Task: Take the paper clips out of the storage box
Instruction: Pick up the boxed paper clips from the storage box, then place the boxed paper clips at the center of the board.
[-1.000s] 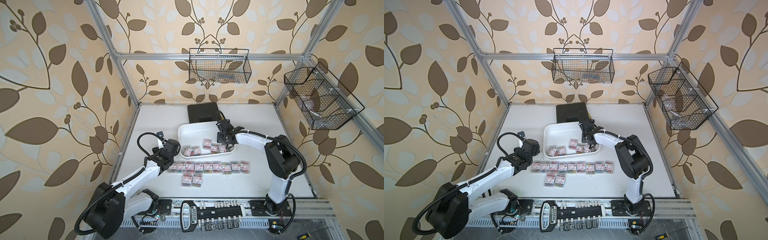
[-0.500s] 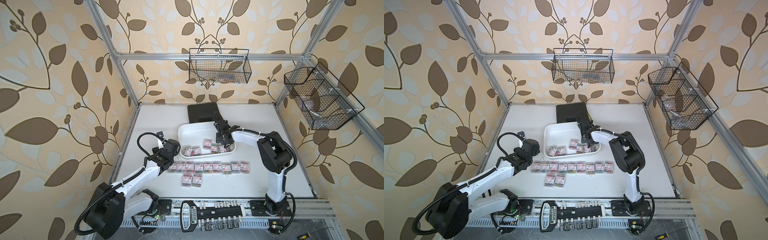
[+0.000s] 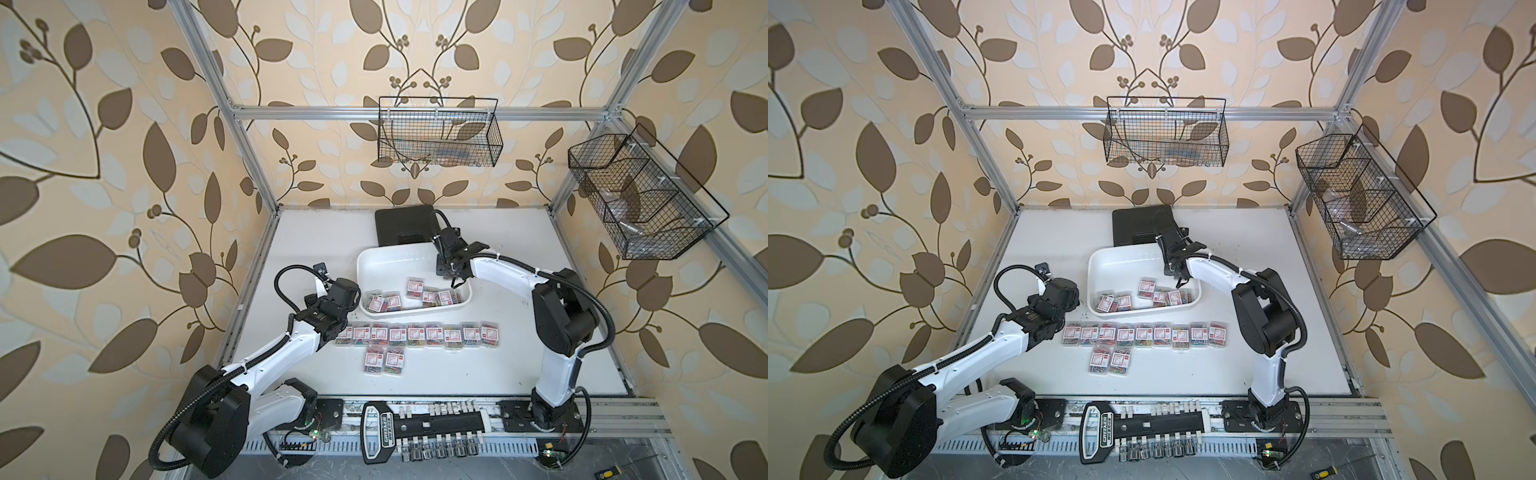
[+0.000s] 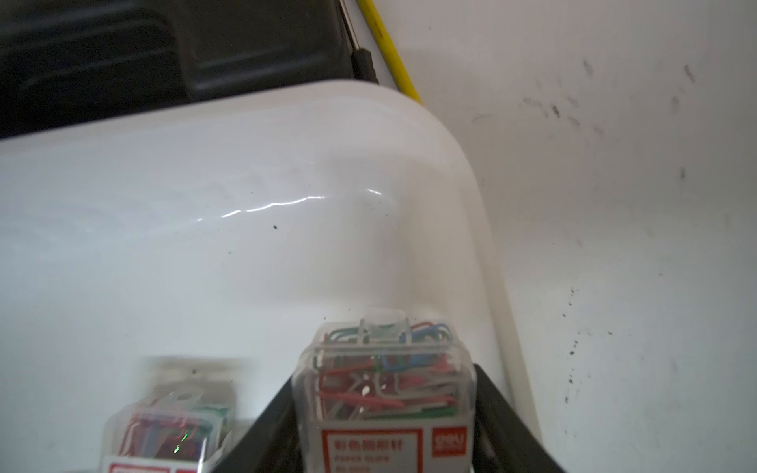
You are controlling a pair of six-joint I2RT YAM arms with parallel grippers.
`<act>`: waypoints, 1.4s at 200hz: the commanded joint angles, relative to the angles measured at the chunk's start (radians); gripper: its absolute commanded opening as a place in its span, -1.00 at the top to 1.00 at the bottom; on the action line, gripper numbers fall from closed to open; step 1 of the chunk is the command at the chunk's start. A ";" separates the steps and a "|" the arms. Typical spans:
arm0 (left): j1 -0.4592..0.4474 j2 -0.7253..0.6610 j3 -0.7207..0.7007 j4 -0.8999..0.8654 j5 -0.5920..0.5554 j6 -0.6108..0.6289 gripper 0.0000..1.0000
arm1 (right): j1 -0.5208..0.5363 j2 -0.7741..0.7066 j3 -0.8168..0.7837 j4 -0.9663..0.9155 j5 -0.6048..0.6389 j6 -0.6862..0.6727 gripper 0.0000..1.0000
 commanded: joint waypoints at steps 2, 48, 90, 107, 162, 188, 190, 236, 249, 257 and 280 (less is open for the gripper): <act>0.010 -0.025 0.011 0.013 -0.025 -0.006 -0.66 | 0.020 -0.114 -0.002 -0.046 0.062 0.010 -0.10; 0.011 -0.027 0.012 0.011 -0.026 -0.011 -0.66 | 0.079 -0.349 -0.150 -0.065 0.101 0.075 -0.07; 0.010 -0.030 0.010 0.010 -0.029 -0.012 -0.68 | 0.167 -0.568 -0.322 -0.088 0.115 0.190 -0.06; 0.010 -0.028 0.012 0.005 -0.035 -0.017 -0.68 | 0.218 -0.640 -0.374 -0.095 0.125 0.238 -0.06; 0.010 -0.058 -0.003 -0.006 -0.049 -0.034 -0.71 | 0.436 -0.666 -0.483 -0.080 0.134 0.396 0.00; 0.010 -0.082 -0.017 -0.006 -0.058 -0.043 -0.73 | 0.567 -0.617 -0.493 -0.075 0.179 0.469 0.01; 0.010 -0.083 -0.019 -0.007 -0.058 -0.043 -0.73 | 0.574 -0.612 -0.495 -0.074 0.181 0.474 0.01; 0.010 -0.090 -0.019 -0.024 -0.067 -0.060 -0.73 | 0.717 -0.438 -0.512 0.033 0.149 0.530 0.01; 0.010 -0.091 -0.019 -0.028 -0.067 -0.062 -0.73 | 0.736 -0.389 -0.513 0.073 0.127 0.535 0.02; 0.010 -0.092 -0.020 -0.029 -0.065 -0.064 -0.74 | 0.747 -0.362 -0.514 0.097 0.116 0.539 0.01; 0.010 -0.100 -0.023 -0.029 -0.067 -0.067 -0.73 | 0.763 -0.287 -0.530 0.182 0.063 0.546 0.01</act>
